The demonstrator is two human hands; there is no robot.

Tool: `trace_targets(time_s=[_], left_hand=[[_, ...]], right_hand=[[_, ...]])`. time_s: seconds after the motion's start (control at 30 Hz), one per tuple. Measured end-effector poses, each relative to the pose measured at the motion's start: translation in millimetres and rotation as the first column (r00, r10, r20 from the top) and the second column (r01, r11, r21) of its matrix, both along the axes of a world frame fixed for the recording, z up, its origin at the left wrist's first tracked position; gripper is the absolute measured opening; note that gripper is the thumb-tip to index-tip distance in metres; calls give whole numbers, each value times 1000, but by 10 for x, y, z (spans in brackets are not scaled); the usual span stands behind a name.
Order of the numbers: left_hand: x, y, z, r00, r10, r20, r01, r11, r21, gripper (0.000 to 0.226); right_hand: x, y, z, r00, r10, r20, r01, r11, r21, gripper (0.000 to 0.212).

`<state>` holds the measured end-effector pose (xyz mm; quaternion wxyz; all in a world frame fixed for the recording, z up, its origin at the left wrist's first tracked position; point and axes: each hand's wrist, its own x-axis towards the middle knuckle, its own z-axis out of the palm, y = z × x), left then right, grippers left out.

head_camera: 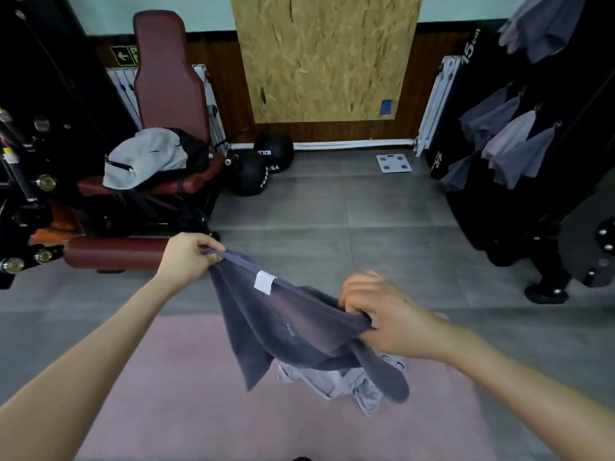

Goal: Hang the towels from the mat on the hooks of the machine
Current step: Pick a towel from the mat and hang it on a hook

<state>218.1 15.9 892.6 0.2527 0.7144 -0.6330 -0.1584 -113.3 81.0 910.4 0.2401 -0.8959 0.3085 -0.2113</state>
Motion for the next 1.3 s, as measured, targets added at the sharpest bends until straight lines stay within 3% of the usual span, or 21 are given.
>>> trace_targets(time_s=[0.1, 0.23, 0.3, 0.4, 0.53, 0.77, 0.9, 1.0, 1.07, 1.13, 1.2, 1.3], left_hand=[[-103, -101, 12, 1000, -2, -5, 2, 999, -32, 16], [-179, -175, 53, 999, -19, 44, 22, 996, -82, 17], [-155, -193, 68, 999, -17, 41, 20, 996, -83, 16], [-116, -205, 95, 997, -38, 66, 46, 992, -116, 17], [-132, -234, 187, 982, -118, 148, 145, 971, -190, 20], [-155, -154, 522, 838, -360, 410, 494, 819, -291, 18], [34, -72, 665, 810, -355, 468, 524, 795, -306, 18], [216, -42, 620, 829, -295, 476, 463, 839, -286, 22], [365, -53, 514, 871, -195, 451, 341, 900, -271, 20], [512, -87, 382, 899, -103, 426, 217, 949, -228, 19], [586, -127, 252, 899, -60, 433, 147, 974, -170, 19], [576, -181, 108, 900, -33, 434, 90, 990, -112, 19]], right_hand=[[-14, 174, 169, 1000, 6, 16, -12, 924, 382, 25], [-119, 183, 274, 996, 54, 72, -85, 821, 564, 33], [-196, 107, 167, 996, 20, -90, 26, 873, 487, 35], [-262, 10, 17, 903, -61, -426, 150, 972, 180, 29], [-266, -107, -198, 763, -115, -636, 173, 984, 30, 23], [-344, -417, -547, 568, -198, -799, 222, 971, -83, 20], [-460, -469, -645, 506, -217, -835, 134, 976, -173, 19], [-516, -462, -635, 636, -214, -742, -68, 941, -330, 14], [-505, -397, -613, 804, -37, -594, -185, 933, -308, 13], [-449, -314, -561, 894, 85, -440, -212, 945, -248, 12], [-429, -318, -475, 928, 87, -362, -156, 974, -167, 21], [-449, -412, -417, 888, -20, -459, -89, 973, -214, 31]])
